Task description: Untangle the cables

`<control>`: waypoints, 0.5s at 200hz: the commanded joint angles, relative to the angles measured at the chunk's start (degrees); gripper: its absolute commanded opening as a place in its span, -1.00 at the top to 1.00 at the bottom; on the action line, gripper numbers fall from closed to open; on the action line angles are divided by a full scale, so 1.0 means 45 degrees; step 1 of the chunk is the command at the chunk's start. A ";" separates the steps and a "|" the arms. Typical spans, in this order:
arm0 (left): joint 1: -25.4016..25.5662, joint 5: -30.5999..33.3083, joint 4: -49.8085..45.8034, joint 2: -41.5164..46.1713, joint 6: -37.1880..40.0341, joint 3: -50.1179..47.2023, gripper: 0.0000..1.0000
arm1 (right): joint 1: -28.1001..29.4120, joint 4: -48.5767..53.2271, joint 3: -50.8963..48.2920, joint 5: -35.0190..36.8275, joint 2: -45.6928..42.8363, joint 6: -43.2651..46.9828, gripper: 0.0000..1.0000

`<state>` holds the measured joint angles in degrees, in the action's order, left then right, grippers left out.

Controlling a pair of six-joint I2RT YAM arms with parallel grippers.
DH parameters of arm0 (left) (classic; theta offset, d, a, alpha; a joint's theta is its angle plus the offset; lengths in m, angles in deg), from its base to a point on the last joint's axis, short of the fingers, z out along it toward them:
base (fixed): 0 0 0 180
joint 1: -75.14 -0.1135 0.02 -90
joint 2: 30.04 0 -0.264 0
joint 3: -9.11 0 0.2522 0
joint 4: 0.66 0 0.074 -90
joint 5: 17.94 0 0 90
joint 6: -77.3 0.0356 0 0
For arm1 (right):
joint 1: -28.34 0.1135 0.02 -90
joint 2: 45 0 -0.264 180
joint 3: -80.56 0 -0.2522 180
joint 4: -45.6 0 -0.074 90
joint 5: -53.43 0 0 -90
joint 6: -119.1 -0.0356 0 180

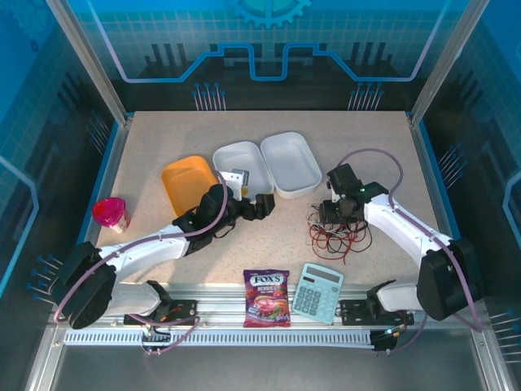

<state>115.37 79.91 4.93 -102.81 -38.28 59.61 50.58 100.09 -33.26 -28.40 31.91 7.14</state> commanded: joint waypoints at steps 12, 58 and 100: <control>-0.0096 0.0343 0.0015 0.0502 -0.0141 -0.0328 -0.98 | 0.0178 -0.0600 0.0462 -0.0190 0.0547 0.0337 -0.05; -0.0111 0.0305 -0.0005 0.0612 -0.0170 -0.0423 -0.98 | 0.0160 -0.1480 0.0844 -0.0393 0.1320 0.0772 -0.01; -0.0131 0.0344 -0.0006 0.0600 -0.0194 -0.0462 -0.99 | 0.0160 -0.1455 0.1200 -0.0475 0.1780 0.0894 0.48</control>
<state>115.32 80.42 4.84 -101.55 -38.32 58.36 50.58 93.88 -29.96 -29.74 39.21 10.12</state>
